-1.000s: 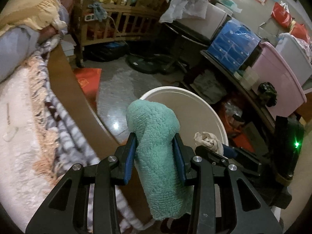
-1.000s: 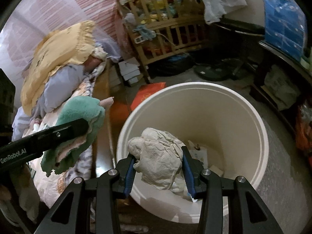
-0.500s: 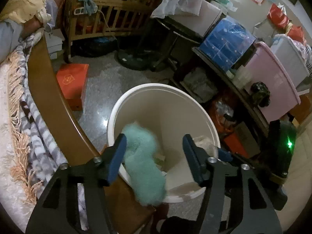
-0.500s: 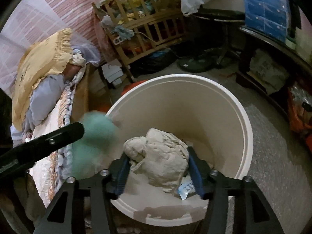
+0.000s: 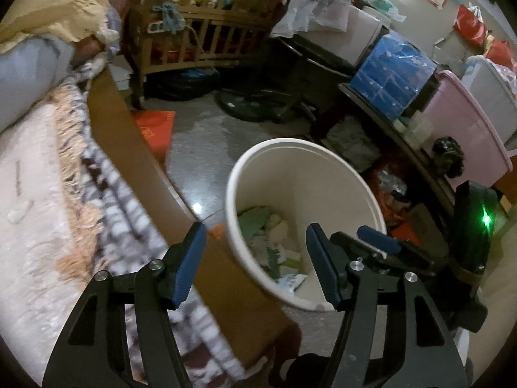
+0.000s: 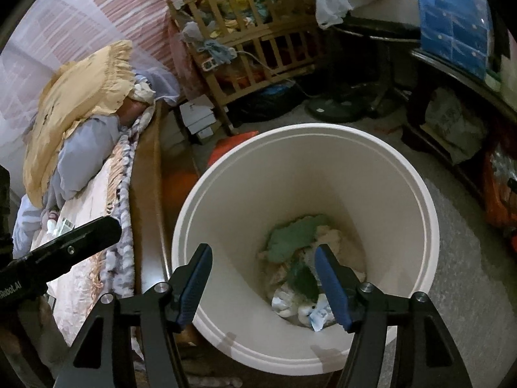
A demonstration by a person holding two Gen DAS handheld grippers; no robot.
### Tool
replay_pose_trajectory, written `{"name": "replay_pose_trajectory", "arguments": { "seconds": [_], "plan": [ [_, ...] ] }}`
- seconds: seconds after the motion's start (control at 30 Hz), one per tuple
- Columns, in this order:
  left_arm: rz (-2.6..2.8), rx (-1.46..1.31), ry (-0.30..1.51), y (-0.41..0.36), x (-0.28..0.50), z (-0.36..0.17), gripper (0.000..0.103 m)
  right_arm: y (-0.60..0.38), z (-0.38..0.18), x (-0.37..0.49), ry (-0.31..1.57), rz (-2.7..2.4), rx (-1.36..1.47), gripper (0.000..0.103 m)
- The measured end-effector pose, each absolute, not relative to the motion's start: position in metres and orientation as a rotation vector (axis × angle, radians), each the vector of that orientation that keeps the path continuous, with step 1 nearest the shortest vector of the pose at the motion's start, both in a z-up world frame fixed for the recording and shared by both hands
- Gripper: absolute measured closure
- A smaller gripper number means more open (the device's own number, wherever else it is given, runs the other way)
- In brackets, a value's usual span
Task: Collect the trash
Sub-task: 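Open both tools to drop the cloth and towel into the bucket, then move both open tools back over the bed toward the medicine box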
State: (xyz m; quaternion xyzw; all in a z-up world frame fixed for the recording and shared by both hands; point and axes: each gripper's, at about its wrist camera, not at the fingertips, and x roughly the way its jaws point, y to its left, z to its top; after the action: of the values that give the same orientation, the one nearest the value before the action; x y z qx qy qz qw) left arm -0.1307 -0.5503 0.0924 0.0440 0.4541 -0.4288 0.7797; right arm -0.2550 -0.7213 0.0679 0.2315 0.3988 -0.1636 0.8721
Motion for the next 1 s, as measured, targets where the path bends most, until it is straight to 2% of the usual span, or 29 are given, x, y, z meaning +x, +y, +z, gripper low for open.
{"name": "replay_pose_trajectory", "arguments": {
  "seconds": [0.5,1.0],
  "plan": [
    [-0.776,0.127,0.966,-0.466,-0.134,0.094,0.040,-0.669,0.079,-0.234,0.839,-0.262,0.384,0.038],
    [-0.636,0.102,0.991,-0.356,-0.146,0.095,0.040,-0.560,0.078,-0.192,0.893,-0.020,0.302,0.037]
  ]
}}
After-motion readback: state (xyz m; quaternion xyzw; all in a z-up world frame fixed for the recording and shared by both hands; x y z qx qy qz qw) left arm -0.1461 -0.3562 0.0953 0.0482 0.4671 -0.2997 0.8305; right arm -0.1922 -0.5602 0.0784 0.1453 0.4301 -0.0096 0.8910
